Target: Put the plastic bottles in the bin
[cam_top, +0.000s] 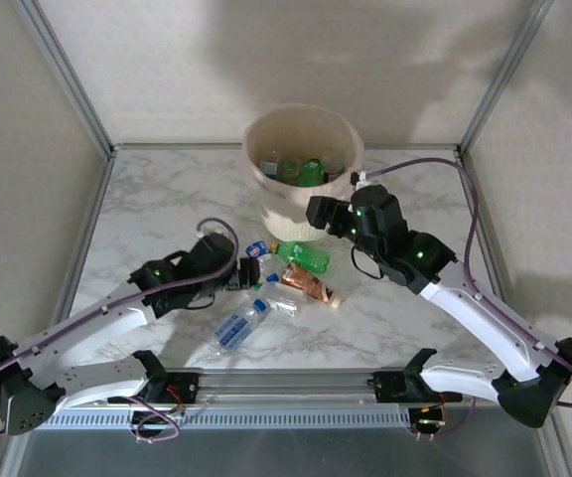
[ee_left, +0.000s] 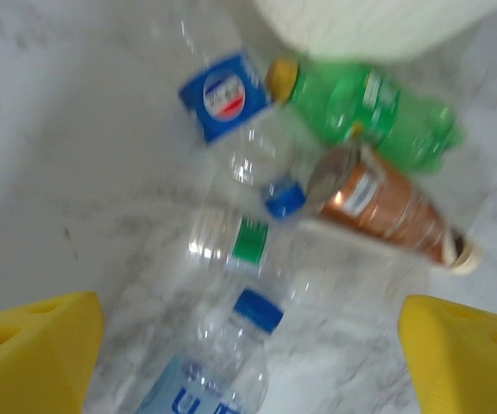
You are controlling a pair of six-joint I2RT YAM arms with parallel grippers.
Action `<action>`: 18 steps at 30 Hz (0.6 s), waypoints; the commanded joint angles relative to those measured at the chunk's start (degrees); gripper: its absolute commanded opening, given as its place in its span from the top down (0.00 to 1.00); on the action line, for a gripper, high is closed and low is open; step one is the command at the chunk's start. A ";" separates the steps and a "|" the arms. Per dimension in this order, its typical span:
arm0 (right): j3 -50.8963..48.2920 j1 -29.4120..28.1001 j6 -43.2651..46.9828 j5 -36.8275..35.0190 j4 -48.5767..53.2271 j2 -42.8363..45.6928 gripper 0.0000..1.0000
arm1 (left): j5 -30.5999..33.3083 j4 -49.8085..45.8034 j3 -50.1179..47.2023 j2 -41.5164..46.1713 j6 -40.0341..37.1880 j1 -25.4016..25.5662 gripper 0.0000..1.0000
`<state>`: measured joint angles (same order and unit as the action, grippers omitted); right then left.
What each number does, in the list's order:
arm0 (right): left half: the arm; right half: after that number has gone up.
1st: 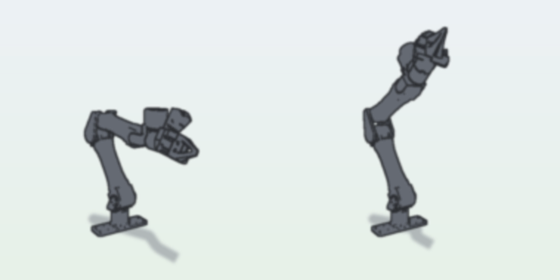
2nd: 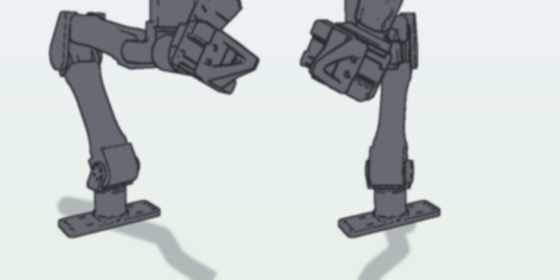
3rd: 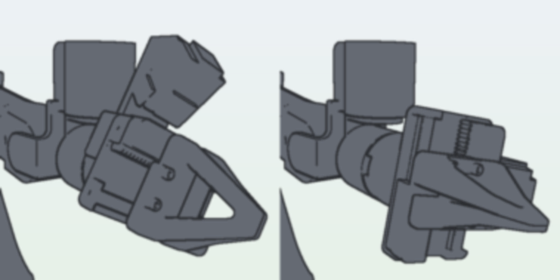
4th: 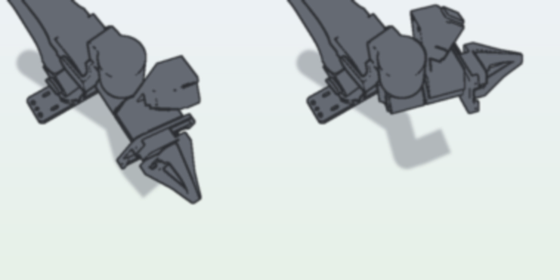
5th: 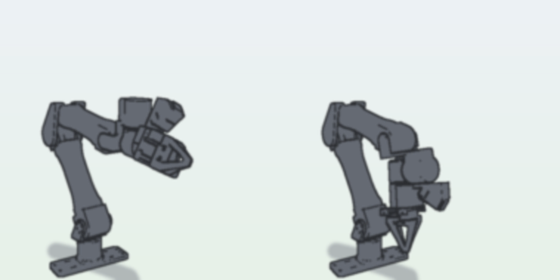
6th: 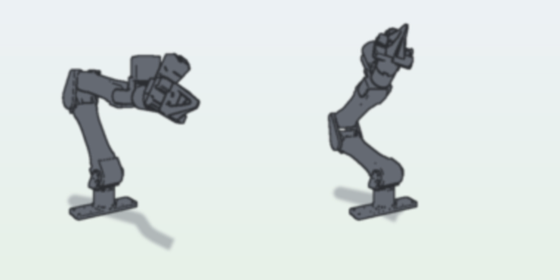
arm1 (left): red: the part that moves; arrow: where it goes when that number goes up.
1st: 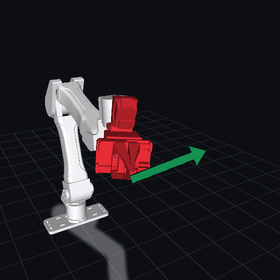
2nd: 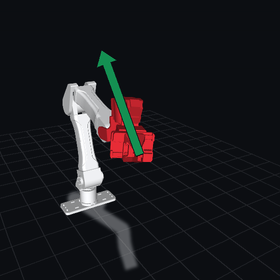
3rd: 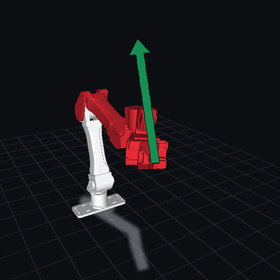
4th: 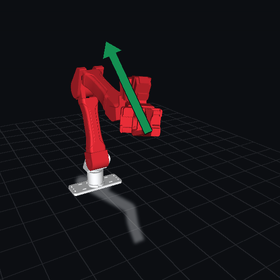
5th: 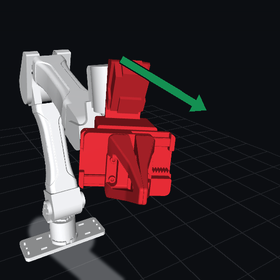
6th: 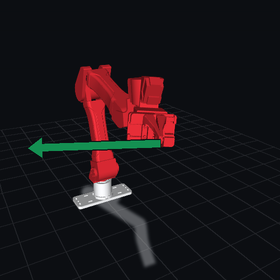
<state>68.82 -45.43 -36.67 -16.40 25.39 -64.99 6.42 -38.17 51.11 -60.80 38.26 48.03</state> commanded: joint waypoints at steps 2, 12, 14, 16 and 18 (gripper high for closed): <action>0.41 -0.49 0.50 -0.25 -1.44 -0.39 0.17 | 1.23 -2.50 -2.70 -4.02 3.05 5.58 0.08; 0.44 -0.54 0.71 -1.26 -0.09 0.61 0.14 | 4.24 -0.32 -6.07 -11.45 4.60 9.71 0.05; 0.60 -0.51 0.76 -1.35 0.05 0.57 0.14 | 3.84 -0.22 -7.29 -10.95 5.28 9.80 0.05; 0.56 -0.47 0.68 -1.37 -0.04 0.52 0.14 | 2.98 0.49 -8.92 -10.35 6.11 9.89 0.04; 0.40 -0.54 0.72 -1.26 -0.42 0.35 0.14 | 2.24 1.53 -10.26 -10.10 6.97 9.89 0.05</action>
<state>68.82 -45.43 -36.67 -16.47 25.28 -65.36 8.60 -37.41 42.76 -71.99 43.11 57.34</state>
